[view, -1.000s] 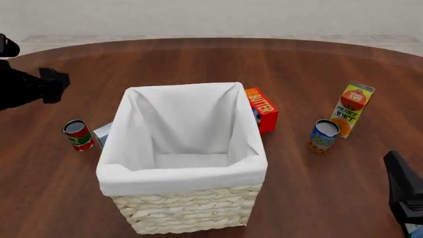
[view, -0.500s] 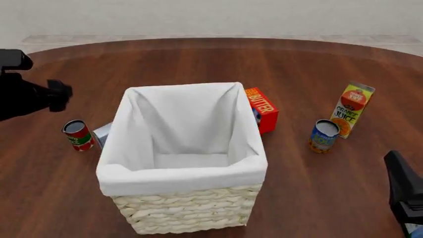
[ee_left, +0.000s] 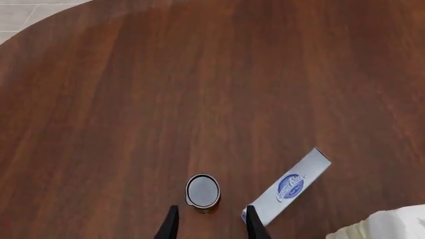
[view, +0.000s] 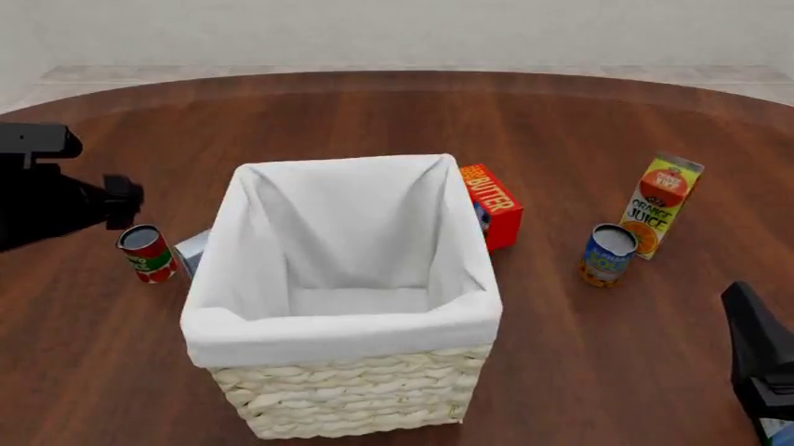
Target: Pick up the alphabet soup and the tomato sauce, and put them in the basket.
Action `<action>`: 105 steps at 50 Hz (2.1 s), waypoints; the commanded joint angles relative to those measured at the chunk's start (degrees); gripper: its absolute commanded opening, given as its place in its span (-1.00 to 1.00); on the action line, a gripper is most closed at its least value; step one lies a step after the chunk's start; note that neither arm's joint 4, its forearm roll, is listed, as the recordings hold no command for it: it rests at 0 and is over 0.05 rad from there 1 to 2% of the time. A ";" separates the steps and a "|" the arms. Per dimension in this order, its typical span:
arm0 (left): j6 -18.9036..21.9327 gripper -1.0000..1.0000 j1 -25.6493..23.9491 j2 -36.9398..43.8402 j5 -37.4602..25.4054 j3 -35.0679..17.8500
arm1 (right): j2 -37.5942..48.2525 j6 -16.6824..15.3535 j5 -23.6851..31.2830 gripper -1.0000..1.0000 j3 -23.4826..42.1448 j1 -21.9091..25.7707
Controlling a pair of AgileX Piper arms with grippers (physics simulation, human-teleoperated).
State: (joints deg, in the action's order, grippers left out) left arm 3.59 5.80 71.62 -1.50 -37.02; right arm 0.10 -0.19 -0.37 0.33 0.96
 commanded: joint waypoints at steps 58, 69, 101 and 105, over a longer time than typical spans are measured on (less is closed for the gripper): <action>0.76 1.00 2.17 14.40 12.48 3.01 | 0.16 0.33 -0.26 1.00 0.15 -0.22; 0.75 1.00 2.17 16.34 13.91 3.46 | 0.03 0.37 -0.16 1.00 0.17 -0.26; 2.47 1.00 2.84 21.14 14.89 1.38 | -0.06 0.52 0.00 1.00 0.19 -0.26; 2.70 1.00 3.05 21.36 14.83 1.03 | -0.06 0.49 -0.01 1.00 0.16 -0.23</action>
State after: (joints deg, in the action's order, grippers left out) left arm 5.65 8.45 92.11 13.43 -35.11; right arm 0.06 0.29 -0.40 0.51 0.71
